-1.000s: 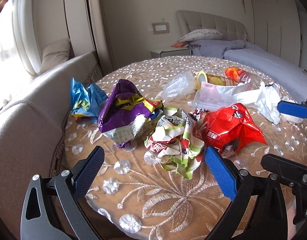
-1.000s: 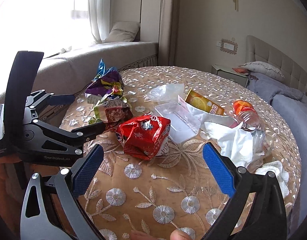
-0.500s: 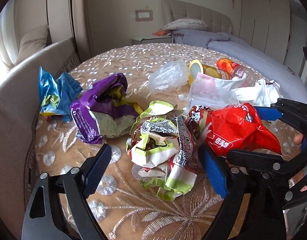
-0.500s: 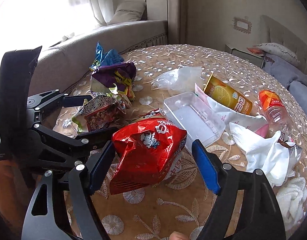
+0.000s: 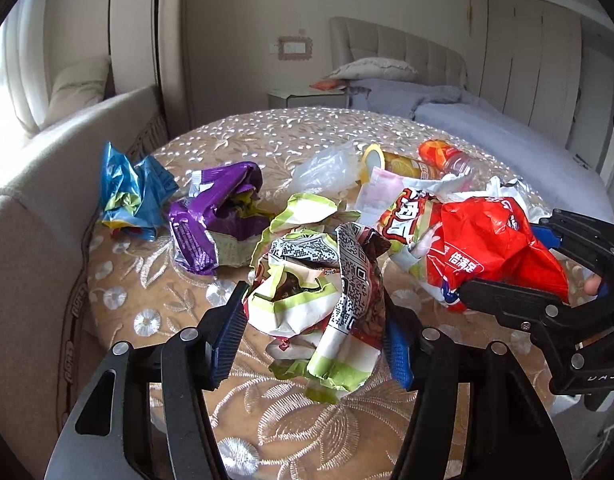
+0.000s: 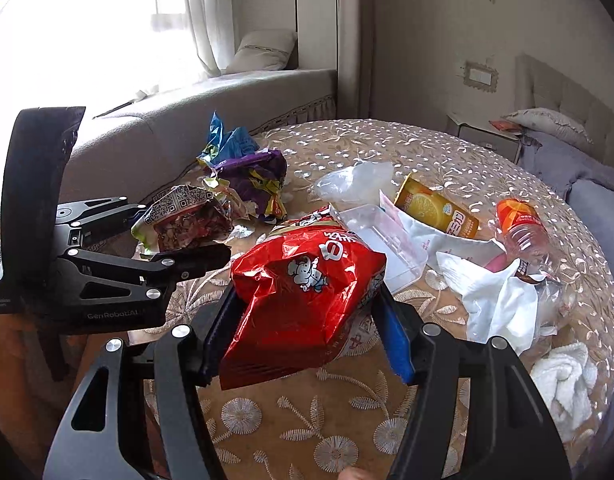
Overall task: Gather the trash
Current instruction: 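Grasp the red chip bag with the right tool while the left tool grasps the green-white wrapper, then carry both wrappers to the white bin and open both tools over it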
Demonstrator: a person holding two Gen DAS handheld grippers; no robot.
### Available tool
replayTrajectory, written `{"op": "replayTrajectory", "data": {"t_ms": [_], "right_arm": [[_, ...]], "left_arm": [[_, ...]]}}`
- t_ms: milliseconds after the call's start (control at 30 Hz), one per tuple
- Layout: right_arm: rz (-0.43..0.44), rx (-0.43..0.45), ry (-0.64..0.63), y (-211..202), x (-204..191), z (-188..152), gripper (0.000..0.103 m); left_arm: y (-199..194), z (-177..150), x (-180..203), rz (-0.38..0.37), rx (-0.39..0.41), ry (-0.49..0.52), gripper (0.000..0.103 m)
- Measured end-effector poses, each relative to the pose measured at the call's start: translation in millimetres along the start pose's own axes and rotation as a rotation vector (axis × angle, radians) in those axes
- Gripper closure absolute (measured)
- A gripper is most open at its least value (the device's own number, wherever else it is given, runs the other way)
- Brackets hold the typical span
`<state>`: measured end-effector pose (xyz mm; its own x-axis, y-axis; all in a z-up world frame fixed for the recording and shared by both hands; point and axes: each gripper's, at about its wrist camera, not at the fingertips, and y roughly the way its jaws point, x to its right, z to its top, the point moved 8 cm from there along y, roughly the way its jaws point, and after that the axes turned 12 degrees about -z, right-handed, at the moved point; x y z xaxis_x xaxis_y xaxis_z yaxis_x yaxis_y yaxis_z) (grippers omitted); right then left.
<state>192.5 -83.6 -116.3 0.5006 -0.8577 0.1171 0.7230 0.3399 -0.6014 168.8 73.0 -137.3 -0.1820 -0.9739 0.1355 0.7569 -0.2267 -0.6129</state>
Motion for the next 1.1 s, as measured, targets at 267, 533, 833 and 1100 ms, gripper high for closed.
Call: {"op": "replayTrajectory", "data": {"t_ms": [267,533,833,1100], "right_arm": [[-0.04,0.096,0.062,-64.0,23.7,-9.5,0.039],[-0.143,0.149,0.116,-120.2,60.8,-36.4,0.038],[-0.29,0.107,0.228,-155.3,120.3,-86.5,0.038],[-0.391,0.072,0.337,-180.1,163.0,-128.9,0.038]], "left_arm": [[-21.9,6.4,54.1,-0.051,0.046,0.065,0.043],[-19.8,5.4,133.9,-0.158,0.062,0.181,0.043],[2.5,-0.3,210.3,-0.253,0.035,0.301,0.043],[21.6,-16.5,288.7,-0.356,-0.021,0.43,0.043]]}}
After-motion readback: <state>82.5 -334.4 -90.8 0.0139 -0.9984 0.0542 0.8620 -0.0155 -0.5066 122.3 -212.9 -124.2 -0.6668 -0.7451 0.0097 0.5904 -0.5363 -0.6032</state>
